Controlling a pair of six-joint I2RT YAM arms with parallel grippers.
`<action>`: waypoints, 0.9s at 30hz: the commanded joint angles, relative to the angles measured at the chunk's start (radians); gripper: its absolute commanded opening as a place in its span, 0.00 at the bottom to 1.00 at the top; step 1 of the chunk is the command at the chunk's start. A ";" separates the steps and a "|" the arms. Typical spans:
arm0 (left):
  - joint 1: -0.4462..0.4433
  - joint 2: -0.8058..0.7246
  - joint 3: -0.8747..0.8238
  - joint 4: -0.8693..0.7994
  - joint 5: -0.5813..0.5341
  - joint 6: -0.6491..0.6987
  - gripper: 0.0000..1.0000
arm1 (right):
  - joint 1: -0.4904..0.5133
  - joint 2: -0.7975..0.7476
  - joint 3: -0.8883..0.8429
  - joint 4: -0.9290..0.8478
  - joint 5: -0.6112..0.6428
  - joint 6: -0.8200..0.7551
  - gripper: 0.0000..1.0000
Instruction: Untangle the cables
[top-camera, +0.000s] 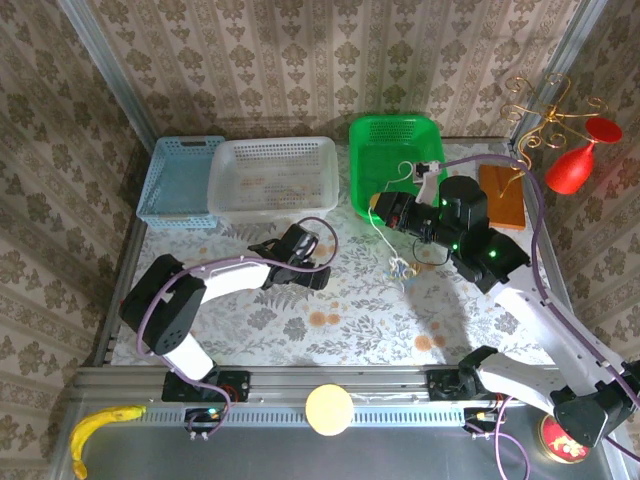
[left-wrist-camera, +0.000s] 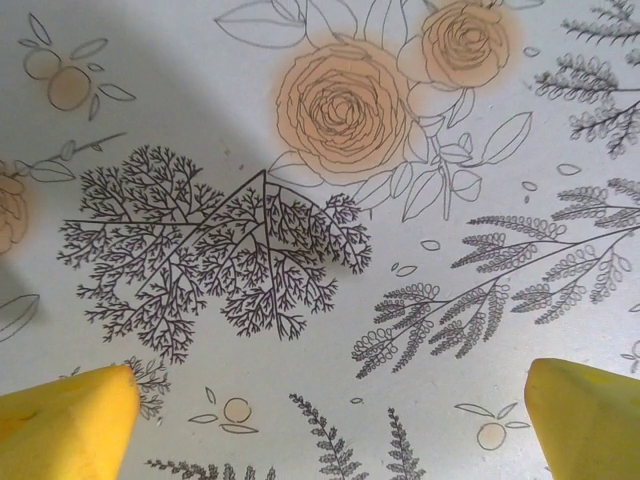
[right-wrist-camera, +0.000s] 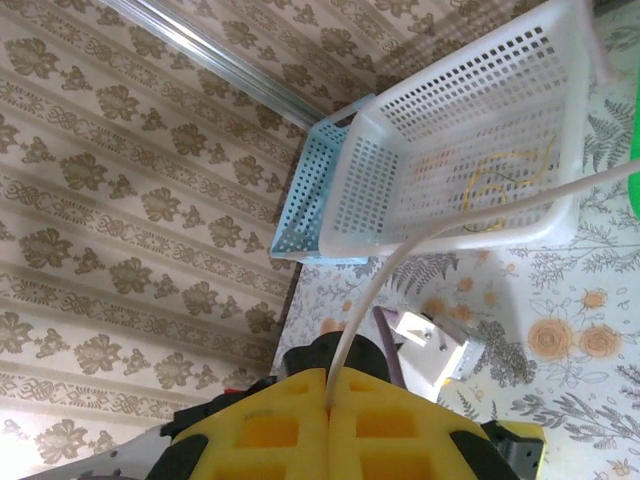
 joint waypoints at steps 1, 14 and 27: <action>-0.002 -0.060 -0.004 -0.016 -0.011 0.033 1.00 | -0.008 0.011 -0.005 -0.013 -0.022 -0.018 0.00; 0.033 -0.232 -0.158 0.197 0.203 0.147 1.00 | -0.010 0.088 -0.079 0.098 -0.048 0.033 0.00; 0.075 -0.252 -0.223 0.274 0.325 0.202 1.00 | -0.010 0.050 -0.245 0.113 0.004 0.020 0.00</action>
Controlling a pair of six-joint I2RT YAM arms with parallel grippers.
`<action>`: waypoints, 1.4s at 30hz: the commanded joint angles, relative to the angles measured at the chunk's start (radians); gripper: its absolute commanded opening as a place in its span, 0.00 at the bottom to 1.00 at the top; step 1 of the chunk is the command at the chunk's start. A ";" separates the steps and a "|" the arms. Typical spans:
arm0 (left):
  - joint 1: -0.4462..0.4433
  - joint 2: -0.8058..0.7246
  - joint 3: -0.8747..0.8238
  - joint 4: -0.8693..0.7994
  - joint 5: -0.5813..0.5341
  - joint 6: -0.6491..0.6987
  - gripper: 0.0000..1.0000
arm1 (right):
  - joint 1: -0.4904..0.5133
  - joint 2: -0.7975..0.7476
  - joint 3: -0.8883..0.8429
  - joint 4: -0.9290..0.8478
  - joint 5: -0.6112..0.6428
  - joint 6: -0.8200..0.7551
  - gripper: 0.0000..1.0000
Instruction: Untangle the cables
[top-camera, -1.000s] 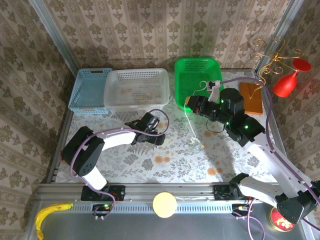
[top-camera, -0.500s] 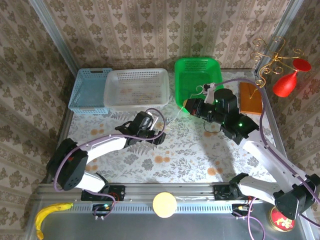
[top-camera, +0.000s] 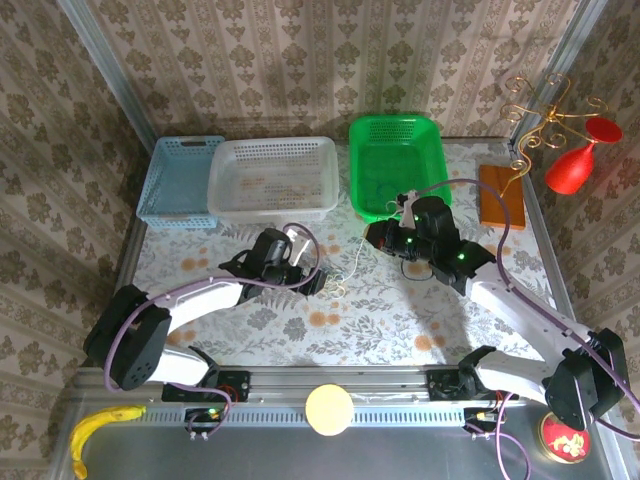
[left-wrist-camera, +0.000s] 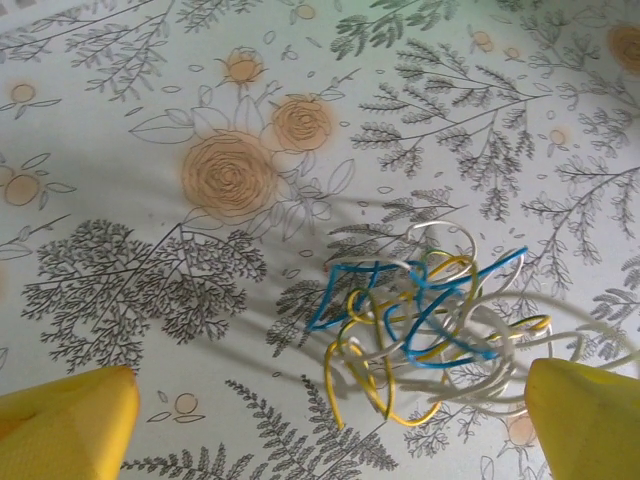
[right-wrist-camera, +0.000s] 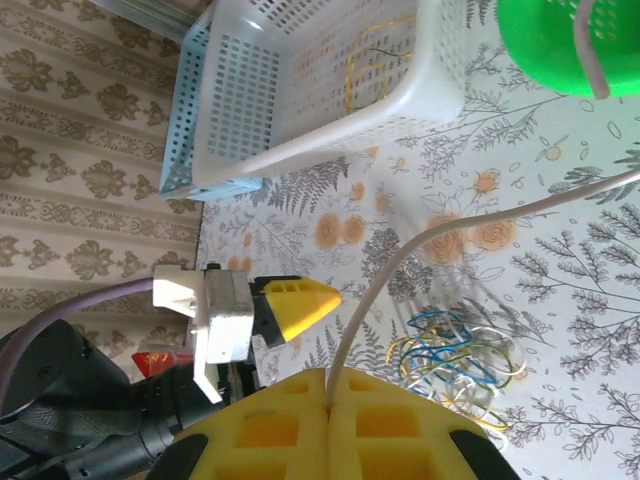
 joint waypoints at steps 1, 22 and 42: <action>0.006 -0.013 -0.013 0.040 0.072 0.046 1.00 | -0.008 -0.044 -0.001 0.010 0.029 -0.013 0.00; -0.033 0.034 -0.040 0.015 0.137 0.102 0.96 | -0.110 -0.078 0.007 -0.089 0.094 -0.095 0.00; -0.093 0.239 0.103 0.055 0.110 0.182 0.76 | -0.126 -0.096 0.012 -0.118 0.094 -0.100 0.00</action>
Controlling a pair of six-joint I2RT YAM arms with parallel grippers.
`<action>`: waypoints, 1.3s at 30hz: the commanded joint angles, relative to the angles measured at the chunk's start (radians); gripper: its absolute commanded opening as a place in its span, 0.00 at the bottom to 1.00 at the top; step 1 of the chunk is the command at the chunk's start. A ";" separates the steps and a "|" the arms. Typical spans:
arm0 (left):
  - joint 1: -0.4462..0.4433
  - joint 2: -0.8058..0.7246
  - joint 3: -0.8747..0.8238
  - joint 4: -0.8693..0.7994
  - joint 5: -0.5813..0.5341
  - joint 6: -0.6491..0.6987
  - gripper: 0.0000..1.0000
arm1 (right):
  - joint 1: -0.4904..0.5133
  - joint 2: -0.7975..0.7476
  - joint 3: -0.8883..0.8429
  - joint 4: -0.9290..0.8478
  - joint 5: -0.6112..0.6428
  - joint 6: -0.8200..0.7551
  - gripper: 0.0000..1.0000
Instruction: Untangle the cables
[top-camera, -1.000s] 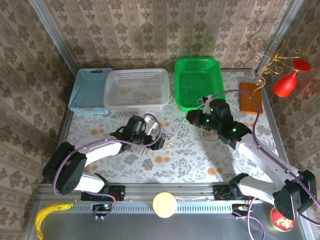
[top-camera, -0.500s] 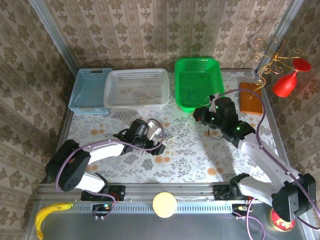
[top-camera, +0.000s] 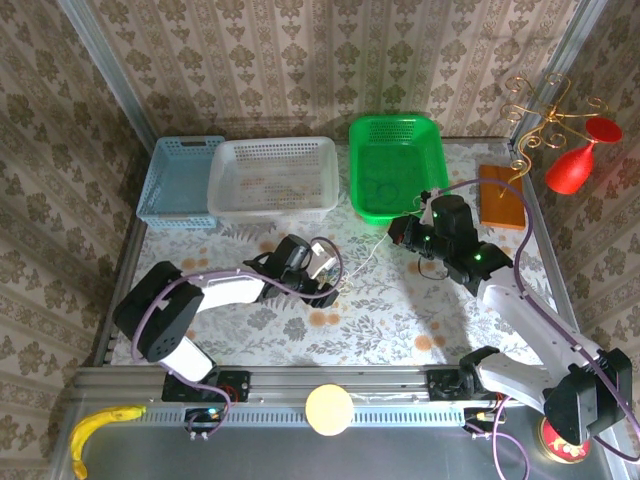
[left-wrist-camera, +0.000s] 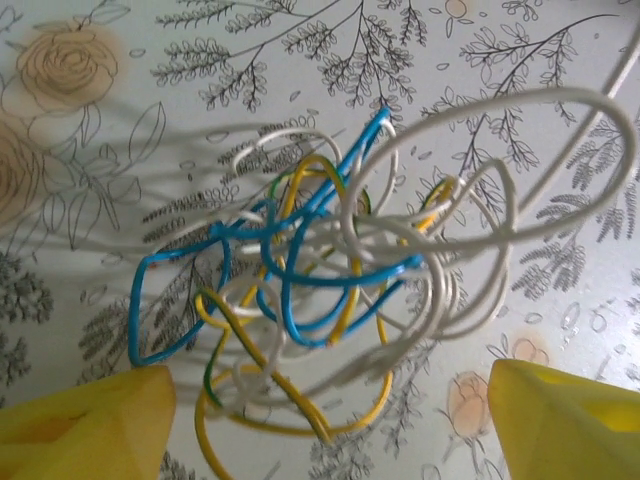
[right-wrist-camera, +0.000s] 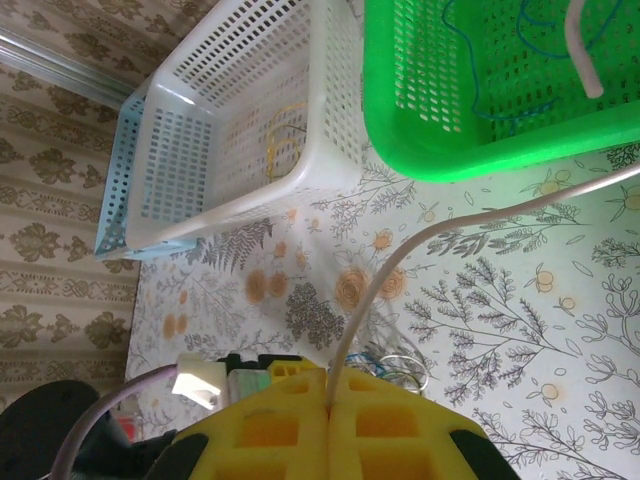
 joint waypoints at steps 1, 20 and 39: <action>-0.007 0.038 0.047 0.019 0.011 0.035 0.74 | -0.008 -0.029 0.014 -0.021 0.013 -0.013 0.00; 0.005 0.009 0.003 0.035 -0.034 -0.008 0.00 | -0.263 -0.151 0.084 -0.072 -0.204 0.014 0.00; 0.126 -0.170 -0.072 -0.075 -0.237 -0.156 0.00 | -0.589 -0.221 0.164 -0.060 -0.326 0.106 0.00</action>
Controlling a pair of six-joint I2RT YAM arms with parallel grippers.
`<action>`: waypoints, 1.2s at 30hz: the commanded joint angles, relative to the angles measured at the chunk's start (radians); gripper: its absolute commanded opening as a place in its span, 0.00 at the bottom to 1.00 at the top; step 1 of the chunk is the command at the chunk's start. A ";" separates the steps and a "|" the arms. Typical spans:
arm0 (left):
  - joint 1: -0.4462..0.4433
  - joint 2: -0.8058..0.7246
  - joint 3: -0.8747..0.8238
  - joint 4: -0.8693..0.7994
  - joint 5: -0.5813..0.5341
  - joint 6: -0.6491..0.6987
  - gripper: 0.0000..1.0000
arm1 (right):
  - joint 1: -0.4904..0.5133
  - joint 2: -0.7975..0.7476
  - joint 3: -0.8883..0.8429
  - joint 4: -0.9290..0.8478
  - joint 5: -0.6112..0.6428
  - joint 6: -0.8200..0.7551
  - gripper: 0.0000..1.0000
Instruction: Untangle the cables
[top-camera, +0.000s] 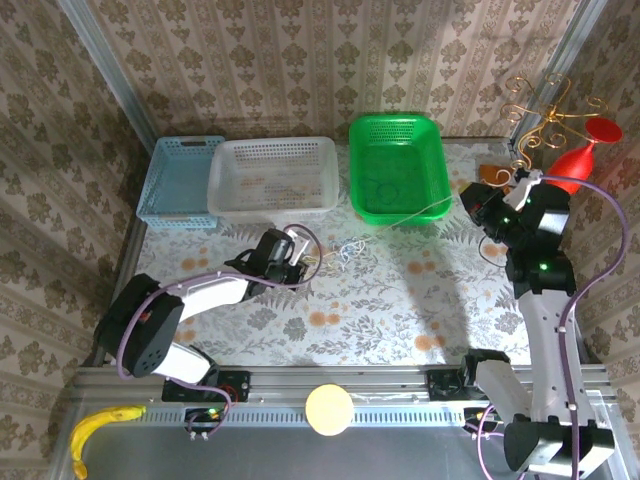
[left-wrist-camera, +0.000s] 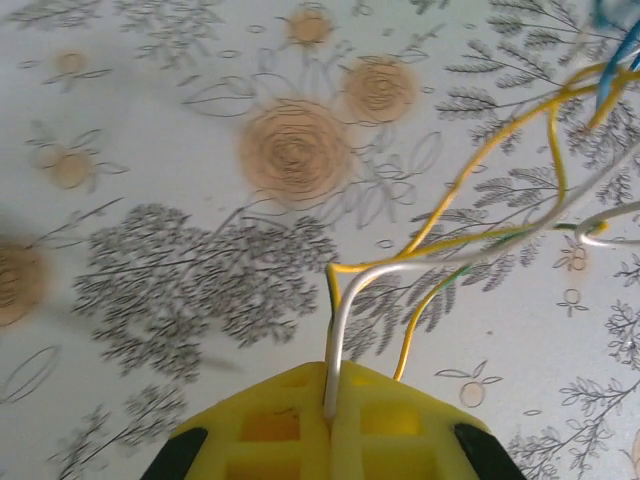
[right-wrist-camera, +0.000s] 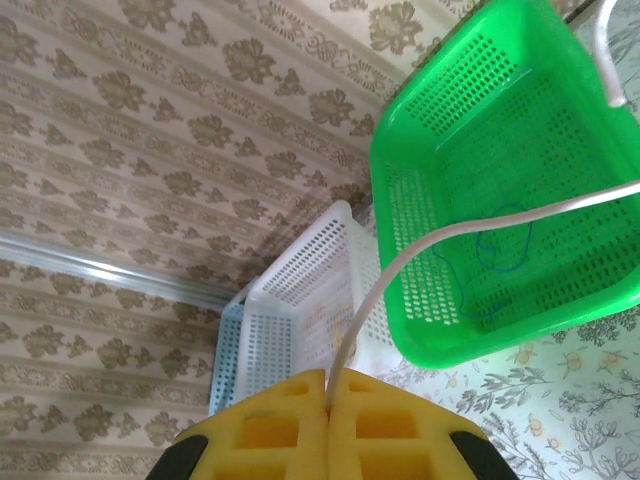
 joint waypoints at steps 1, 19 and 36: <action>0.018 -0.038 -0.013 -0.051 -0.020 -0.038 0.00 | -0.054 -0.032 0.035 -0.002 -0.046 0.026 0.00; -0.015 0.008 -0.002 -0.043 0.071 -0.017 0.00 | -0.085 -0.013 0.116 0.057 -0.228 0.062 0.00; -0.063 -0.114 0.075 -0.146 0.054 -0.003 0.87 | 0.177 0.005 0.098 0.026 -0.138 -0.009 0.00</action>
